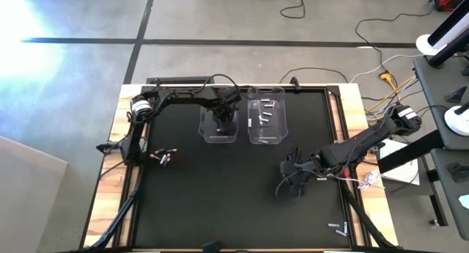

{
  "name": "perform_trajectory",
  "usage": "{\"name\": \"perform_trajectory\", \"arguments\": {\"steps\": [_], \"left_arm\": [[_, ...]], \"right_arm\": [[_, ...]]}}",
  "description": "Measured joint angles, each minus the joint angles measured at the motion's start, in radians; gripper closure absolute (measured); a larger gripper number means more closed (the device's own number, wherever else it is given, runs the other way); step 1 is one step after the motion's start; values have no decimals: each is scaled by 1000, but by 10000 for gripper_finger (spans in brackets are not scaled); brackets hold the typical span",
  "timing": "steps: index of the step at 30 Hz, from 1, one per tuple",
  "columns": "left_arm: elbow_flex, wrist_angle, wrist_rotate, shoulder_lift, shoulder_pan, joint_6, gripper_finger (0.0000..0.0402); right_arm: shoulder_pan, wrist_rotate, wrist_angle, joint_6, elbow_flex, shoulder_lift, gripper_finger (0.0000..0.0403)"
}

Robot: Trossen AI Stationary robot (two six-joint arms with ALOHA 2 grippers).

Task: Sort batteries
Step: Put the black battery into the left transparent bin, then put the white battery into the right transparent bin

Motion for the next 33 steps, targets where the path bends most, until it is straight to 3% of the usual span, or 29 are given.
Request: {"name": "perform_trajectory", "arguments": {"steps": [5, 11, 18, 23, 33], "left_arm": [[-4, 3, -2, -16, 2, 4, 270], [-6, 8, 0, -84, 0, 6, 229], [-44, 55, 8, -231, -5, -5, 215], [-186, 258, 25, -385, -5, -25, 215], [-620, 841, 110, -715, -23, -116, 215]], "right_arm": [[-52, -19, 16, -63, -87, 0, 223], [-150, -82, 154, -152, -181, 0, 218], [-251, -92, 248, -275, -209, 7, 230], [-298, -170, 279, -302, -213, 28, 248], [-329, -202, 353, -324, -211, 204, 286]]}}
